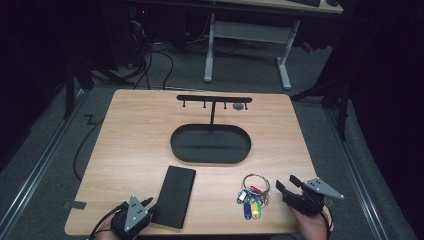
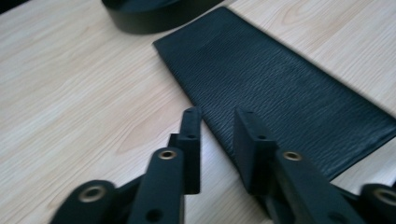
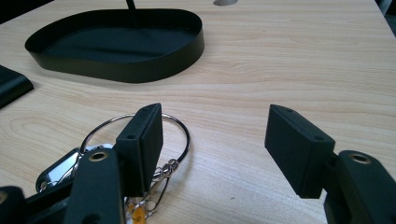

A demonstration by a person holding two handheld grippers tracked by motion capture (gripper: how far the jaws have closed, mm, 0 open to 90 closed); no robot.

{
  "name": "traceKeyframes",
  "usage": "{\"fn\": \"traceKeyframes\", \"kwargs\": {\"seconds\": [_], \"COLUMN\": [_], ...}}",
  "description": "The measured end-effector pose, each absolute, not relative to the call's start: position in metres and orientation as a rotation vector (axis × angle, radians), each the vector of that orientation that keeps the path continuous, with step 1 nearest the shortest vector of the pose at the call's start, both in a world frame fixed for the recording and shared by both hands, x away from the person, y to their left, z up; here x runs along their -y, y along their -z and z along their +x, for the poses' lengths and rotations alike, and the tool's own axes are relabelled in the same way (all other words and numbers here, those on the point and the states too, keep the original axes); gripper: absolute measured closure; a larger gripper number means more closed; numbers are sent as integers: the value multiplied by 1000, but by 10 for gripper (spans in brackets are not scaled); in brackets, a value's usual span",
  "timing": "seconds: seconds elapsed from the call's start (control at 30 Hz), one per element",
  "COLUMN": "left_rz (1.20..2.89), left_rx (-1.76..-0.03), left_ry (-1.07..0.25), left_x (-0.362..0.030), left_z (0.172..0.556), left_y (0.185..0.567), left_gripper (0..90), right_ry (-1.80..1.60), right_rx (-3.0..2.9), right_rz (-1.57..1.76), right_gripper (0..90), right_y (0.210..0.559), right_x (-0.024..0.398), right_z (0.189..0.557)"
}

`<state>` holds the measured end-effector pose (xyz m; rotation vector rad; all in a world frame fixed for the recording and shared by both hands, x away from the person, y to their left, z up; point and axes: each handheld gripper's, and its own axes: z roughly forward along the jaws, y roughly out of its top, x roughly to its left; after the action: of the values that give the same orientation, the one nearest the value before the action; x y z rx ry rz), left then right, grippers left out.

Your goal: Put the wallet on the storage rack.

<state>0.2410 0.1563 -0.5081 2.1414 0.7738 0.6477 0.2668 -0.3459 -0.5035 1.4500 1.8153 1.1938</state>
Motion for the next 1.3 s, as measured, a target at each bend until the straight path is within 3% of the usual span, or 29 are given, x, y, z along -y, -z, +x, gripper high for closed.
{"fn": "traceKeyframes", "kwargs": {"seconds": [0.37, 0.77, 1.0, 1.3], "left_rz": [2172, 2265, 2293, 2264], "left_rx": [-692, -637, -592, -603], "left_ry": [-553, -660, -769, -782], "left_x": [-101, -74, -75, -92], "left_z": [235, 231, 226, 229], "left_y": [508, 525, 530, 530], "left_gripper": [491, 452, 492, 702], "right_ry": [-1185, -1190, -1196, -1211], "right_rx": [-1832, -1849, -1839, -1830], "right_rz": [1443, 1446, 1458, 1461], "right_gripper": [375, 375, 375, 376], "right_y": [505, 506, 507, 506], "right_x": [343, 339, 342, 344], "right_z": [269, 273, 272, 271]}}
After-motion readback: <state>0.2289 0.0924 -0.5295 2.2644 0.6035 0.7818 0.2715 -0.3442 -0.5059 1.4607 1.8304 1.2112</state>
